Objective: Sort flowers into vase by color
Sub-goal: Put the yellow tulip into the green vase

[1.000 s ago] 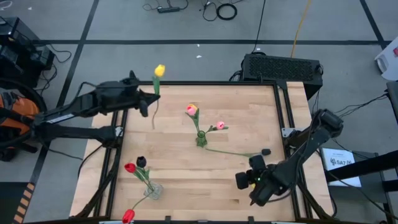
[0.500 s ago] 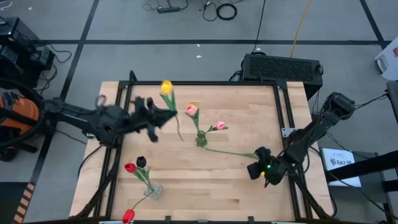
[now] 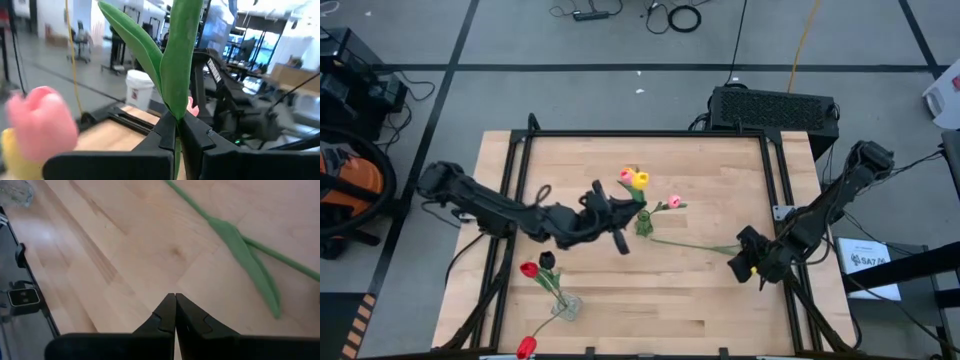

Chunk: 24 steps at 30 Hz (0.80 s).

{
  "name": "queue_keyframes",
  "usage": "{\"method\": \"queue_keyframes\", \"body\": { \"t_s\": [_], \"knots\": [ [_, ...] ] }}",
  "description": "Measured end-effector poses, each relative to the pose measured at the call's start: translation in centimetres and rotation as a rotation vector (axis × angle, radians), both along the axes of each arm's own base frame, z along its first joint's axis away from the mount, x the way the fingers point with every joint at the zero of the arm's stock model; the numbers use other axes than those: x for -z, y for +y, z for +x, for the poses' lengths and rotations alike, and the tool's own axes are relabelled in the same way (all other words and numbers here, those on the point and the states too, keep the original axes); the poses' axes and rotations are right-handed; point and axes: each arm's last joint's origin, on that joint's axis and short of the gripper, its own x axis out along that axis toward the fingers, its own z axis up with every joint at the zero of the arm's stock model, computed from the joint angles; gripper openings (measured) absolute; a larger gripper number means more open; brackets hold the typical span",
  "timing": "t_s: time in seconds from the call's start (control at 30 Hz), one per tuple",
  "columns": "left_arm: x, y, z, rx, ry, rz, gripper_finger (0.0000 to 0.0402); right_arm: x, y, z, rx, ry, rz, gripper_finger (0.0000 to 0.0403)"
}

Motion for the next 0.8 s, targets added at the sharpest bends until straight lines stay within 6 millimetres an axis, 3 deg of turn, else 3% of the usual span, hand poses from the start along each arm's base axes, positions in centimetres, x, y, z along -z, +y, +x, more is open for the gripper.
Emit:
{"method": "queue_keyframes", "body": {
  "t_s": [0.6, 0.8],
  "knots": [
    [1.5, 1.6, 1.8, -0.1, 0.049, 0.108, 0.0011, -0.3, -0.2, -0.2, -0.065, -0.014, -0.045, 0.0],
    [3.5, 1.4, 3.0, -0.094, 0.093, 0.085, 0.0011, -0.2, -0.2, -0.2, -0.067, -0.007, -0.055, 0.0]
  ]
}}
